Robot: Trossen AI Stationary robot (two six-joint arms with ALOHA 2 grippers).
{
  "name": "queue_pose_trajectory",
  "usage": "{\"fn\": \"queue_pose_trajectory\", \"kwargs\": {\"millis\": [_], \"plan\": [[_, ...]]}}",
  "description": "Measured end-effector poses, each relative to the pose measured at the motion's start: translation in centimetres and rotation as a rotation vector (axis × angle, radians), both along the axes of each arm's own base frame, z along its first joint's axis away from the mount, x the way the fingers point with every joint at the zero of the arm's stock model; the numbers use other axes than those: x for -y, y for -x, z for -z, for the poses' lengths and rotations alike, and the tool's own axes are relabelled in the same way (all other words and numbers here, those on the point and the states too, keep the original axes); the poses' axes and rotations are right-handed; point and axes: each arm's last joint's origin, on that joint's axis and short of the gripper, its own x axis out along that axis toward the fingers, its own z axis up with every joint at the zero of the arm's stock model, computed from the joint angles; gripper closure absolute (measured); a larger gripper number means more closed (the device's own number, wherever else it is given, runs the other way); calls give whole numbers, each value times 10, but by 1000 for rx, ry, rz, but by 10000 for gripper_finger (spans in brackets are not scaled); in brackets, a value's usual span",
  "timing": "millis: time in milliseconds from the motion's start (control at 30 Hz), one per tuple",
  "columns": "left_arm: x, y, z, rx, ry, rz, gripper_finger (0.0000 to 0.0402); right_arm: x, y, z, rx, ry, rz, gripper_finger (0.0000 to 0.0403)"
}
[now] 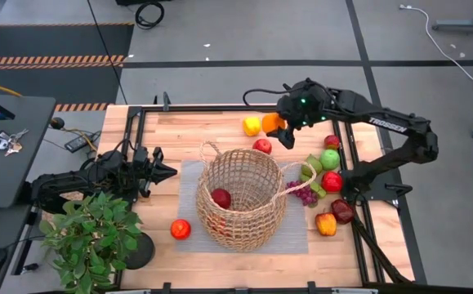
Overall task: Build produce basket
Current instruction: Put the orange into the brown basket
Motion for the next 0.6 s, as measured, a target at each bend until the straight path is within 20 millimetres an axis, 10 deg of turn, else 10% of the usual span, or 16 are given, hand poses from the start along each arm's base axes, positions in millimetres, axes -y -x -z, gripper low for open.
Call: {"fn": "queue_pose_trajectory", "kwargs": {"millis": [600], "plan": [[0, 0, 0, 1, 0, -1, 371, -37, -16, -4, 64, 12, -145, 78]]}}
